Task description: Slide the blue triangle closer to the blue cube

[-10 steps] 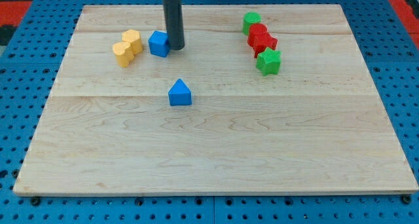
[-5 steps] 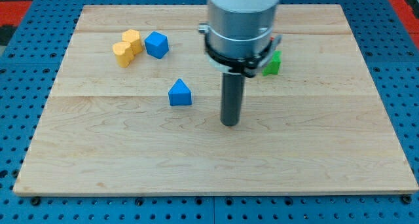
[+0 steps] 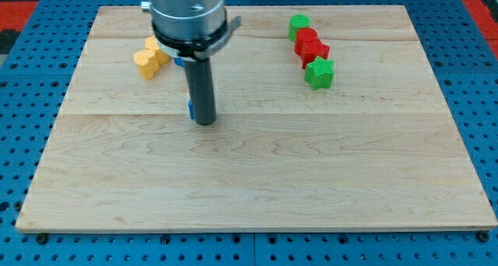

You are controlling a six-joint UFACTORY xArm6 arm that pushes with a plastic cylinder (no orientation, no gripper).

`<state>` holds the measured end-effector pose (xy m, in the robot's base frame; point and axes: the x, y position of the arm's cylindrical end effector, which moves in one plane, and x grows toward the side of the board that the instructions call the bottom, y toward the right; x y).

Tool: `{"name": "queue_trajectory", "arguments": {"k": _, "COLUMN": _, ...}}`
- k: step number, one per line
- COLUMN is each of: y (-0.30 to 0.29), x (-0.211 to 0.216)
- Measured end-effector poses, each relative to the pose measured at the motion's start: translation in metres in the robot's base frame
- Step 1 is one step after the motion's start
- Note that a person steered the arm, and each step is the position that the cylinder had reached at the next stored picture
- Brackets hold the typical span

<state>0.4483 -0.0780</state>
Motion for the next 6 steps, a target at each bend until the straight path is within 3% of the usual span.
{"name": "queue_trajectory", "arguments": {"k": 3, "y": 0.013, "x": -0.079}}
{"name": "queue_trajectory", "arguments": {"k": 6, "y": -0.007, "x": -0.086}}
